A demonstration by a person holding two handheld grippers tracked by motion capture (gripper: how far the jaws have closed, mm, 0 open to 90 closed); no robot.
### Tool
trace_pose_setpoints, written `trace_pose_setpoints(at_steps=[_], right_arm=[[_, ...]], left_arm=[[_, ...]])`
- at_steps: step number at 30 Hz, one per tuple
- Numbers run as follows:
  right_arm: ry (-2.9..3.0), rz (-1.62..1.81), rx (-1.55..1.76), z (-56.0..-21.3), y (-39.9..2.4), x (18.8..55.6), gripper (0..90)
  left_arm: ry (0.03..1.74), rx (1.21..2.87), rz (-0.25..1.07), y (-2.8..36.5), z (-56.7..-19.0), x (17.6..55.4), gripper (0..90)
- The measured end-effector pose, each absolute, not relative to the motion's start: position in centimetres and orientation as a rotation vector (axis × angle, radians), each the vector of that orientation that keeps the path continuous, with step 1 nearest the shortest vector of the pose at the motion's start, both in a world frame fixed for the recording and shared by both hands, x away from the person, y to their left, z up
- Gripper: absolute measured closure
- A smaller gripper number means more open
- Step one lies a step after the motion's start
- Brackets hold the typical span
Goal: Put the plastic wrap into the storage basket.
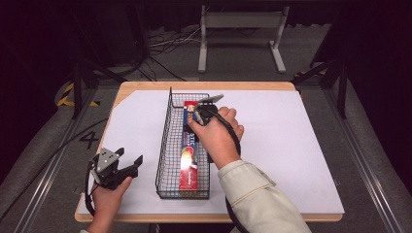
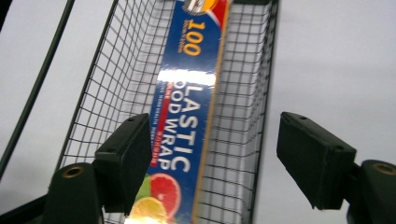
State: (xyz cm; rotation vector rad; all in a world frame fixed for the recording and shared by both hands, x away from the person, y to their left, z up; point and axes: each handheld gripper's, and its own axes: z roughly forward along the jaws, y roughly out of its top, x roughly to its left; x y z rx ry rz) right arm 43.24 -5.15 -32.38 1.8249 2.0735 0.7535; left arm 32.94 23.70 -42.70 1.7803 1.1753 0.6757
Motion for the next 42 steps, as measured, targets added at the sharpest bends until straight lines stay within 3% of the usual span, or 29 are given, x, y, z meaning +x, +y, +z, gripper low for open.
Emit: trace_pose_setpoints(at_steps=[10, 25, 42], right_arm=[[2.069, 0.859, 1.765, -30.0, -11.2, 41.9, 26.1], [2.090, 0.908, 1.636, -29.4, -17.8, 40.7, 24.1], [2.074, 1.053, 1.477, -33.1, -23.2, 39.8, 19.8]], left_arm=[[1.177, 1.784, 0.676, 23.7, -42.7, 32.9, 26.7], [1.189, 1.784, 0.678, 23.9, -42.8, 32.8, 26.8], [1.193, 1.782, 0.674, 24.0, -42.9, 32.9, 26.7]])
